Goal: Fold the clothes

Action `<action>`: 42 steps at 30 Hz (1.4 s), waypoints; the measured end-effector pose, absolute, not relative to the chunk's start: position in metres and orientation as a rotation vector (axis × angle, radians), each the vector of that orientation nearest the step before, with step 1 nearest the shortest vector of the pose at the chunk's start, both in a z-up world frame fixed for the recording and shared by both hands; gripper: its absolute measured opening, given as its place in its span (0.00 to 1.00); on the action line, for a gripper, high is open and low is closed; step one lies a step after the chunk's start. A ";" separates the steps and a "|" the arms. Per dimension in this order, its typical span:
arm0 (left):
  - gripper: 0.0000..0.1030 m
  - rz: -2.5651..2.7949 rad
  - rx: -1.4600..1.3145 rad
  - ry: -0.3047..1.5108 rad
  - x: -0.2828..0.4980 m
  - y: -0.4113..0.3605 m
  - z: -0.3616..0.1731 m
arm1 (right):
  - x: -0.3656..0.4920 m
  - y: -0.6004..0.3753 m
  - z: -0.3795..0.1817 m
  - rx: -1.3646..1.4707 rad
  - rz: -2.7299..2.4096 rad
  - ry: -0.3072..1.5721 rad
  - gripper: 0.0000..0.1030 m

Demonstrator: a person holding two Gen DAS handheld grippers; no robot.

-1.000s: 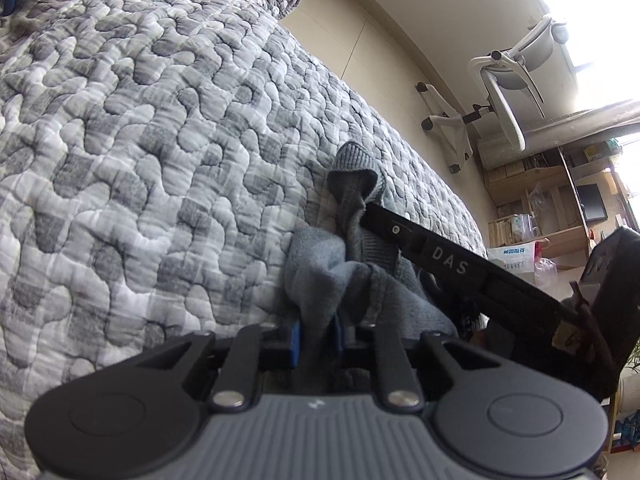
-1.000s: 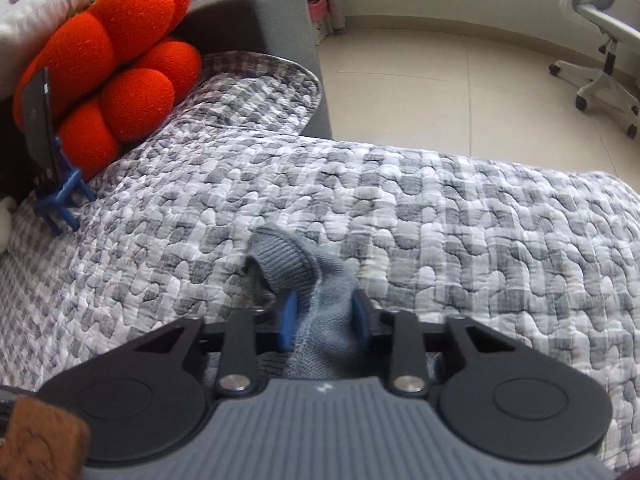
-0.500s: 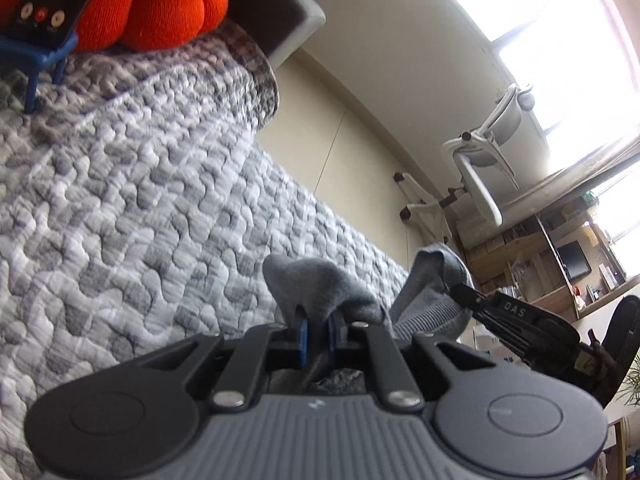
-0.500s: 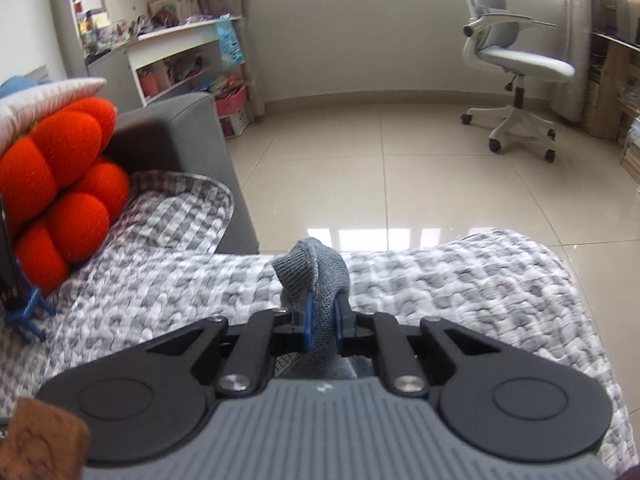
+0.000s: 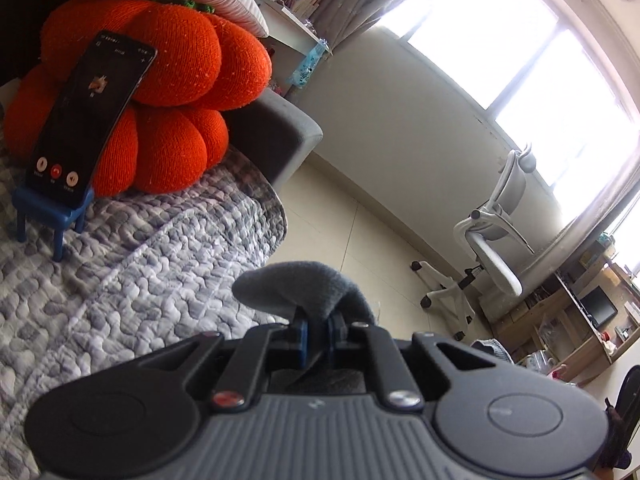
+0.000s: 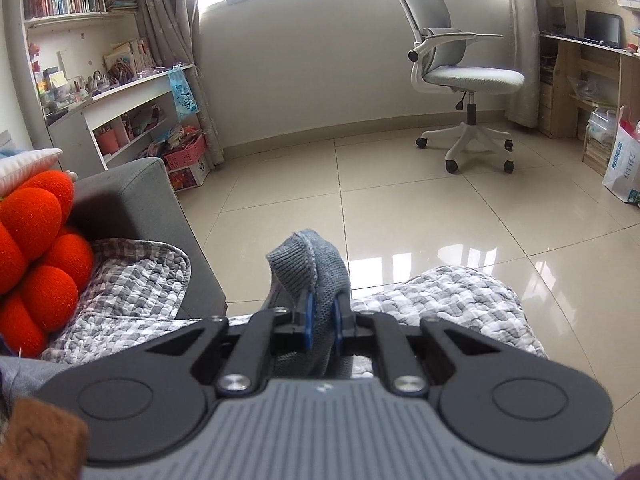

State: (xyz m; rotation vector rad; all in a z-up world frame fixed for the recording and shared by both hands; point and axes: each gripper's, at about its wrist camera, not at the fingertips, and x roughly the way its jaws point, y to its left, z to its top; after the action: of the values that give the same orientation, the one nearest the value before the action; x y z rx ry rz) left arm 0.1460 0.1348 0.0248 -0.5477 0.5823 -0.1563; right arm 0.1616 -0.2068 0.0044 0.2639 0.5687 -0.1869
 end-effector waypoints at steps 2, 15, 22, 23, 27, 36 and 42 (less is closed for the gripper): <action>0.08 -0.144 -0.517 0.574 0.154 0.135 0.029 | 0.165 -0.207 0.001 0.275 -0.180 0.567 0.12; 0.08 -0.032 -0.390 0.642 0.203 0.137 -0.005 | 0.207 -0.199 -0.035 0.301 -0.141 0.639 0.12; 0.11 -0.019 -0.402 0.694 0.207 0.140 -0.019 | 0.216 -0.197 -0.053 0.291 -0.137 0.697 0.14; 0.12 -0.019 -0.404 0.692 0.206 0.140 -0.017 | 0.216 -0.197 -0.054 0.288 -0.138 0.700 0.16; 0.31 -0.014 -0.390 0.678 0.198 0.138 -0.007 | 0.209 -0.195 -0.048 0.280 -0.120 0.692 0.36; 0.61 -0.042 -0.410 0.732 0.173 0.129 0.011 | 0.174 -0.221 -0.040 0.369 -0.136 0.716 0.46; 0.63 -0.080 -0.434 0.805 0.156 0.113 0.005 | 0.140 -0.245 -0.039 0.482 -0.159 0.751 0.49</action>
State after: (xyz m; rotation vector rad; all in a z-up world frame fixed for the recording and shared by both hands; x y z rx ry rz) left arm 0.1562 0.1126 0.0055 -0.4340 0.8047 -0.0802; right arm 0.1400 -0.2452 -0.0393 0.4821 0.7513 -0.1587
